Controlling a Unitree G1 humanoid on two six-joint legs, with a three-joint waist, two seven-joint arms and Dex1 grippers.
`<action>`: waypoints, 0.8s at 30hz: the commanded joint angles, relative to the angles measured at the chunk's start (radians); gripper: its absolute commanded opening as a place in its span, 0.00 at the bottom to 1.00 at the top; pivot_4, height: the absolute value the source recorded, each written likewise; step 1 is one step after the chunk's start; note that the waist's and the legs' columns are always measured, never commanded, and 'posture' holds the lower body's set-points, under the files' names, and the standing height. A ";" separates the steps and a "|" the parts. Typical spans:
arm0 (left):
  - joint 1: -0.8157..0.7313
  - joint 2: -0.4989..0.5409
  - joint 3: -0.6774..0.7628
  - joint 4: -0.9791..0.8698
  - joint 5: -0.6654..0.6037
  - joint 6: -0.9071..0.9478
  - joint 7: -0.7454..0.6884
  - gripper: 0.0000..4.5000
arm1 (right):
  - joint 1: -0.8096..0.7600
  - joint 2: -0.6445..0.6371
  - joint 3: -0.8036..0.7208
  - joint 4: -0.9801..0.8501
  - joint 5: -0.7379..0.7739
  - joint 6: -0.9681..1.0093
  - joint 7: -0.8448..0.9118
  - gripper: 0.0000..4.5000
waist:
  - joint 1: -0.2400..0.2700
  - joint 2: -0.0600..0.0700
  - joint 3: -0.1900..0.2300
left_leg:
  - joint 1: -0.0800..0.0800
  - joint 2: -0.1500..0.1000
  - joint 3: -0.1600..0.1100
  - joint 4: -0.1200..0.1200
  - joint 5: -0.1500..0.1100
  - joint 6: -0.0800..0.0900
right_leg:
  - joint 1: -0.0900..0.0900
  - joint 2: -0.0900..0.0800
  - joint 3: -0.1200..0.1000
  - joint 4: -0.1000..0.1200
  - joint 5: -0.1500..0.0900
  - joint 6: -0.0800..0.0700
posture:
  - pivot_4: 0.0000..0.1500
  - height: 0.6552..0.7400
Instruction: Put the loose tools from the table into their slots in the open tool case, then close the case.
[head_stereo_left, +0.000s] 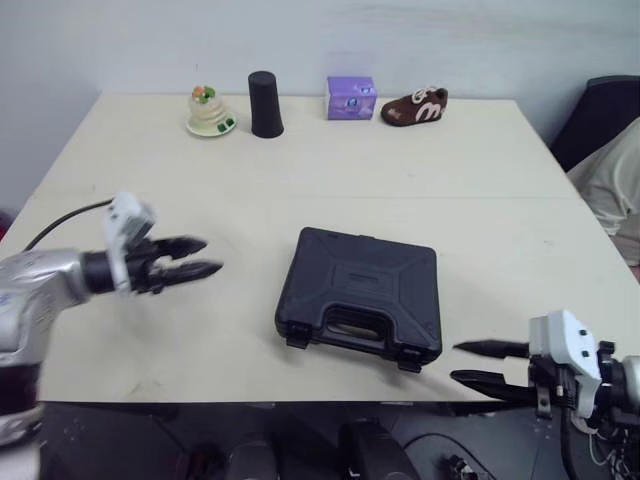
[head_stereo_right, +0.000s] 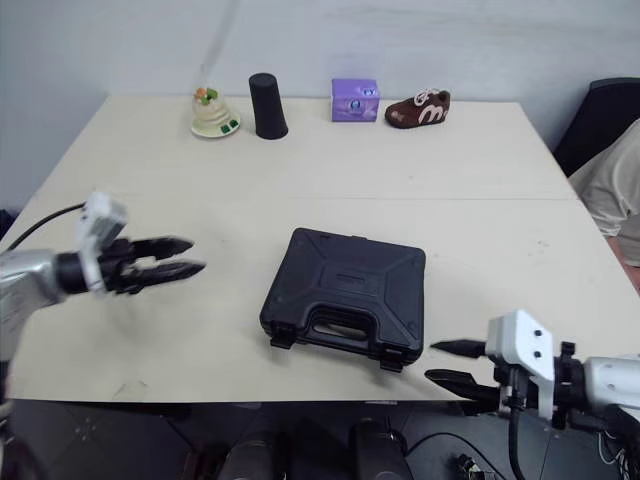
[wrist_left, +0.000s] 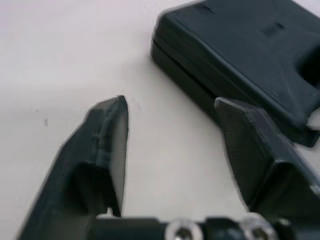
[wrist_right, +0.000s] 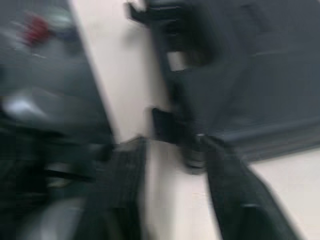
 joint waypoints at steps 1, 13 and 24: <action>-0.147 -0.102 -0.124 0.176 0.146 -0.126 0.078 0.29 | -0.081 -0.002 0.076 -0.004 0.018 0.073 0.022 0.00 | 0.000 0.000 0.000 | -0.001 0.000 0.000 0.000 0.000 0.000 | 0.000 0.000 0.000 -0.002 0.000 0.000 | 1.00 0.88; -0.616 -0.438 -0.243 0.972 0.388 -0.561 0.091 0.01 | -0.424 0.105 0.349 0.258 -0.218 0.091 0.026 0.00 | -0.001 0.000 0.001 | -0.021 -0.002 0.004 0.017 0.001 0.003 | -0.020 0.003 -0.002 0.009 0.001 0.007 | 1.00 0.88; -0.589 -0.415 -0.268 0.978 0.436 -0.635 -0.185 0.01 | -0.534 0.082 0.321 0.432 -0.358 -0.005 0.080 0.00 | -0.001 0.000 0.001 | -0.029 -0.003 0.005 0.018 0.002 0.003 | -0.029 0.003 -0.001 0.013 0.002 0.008 | 1.00 0.88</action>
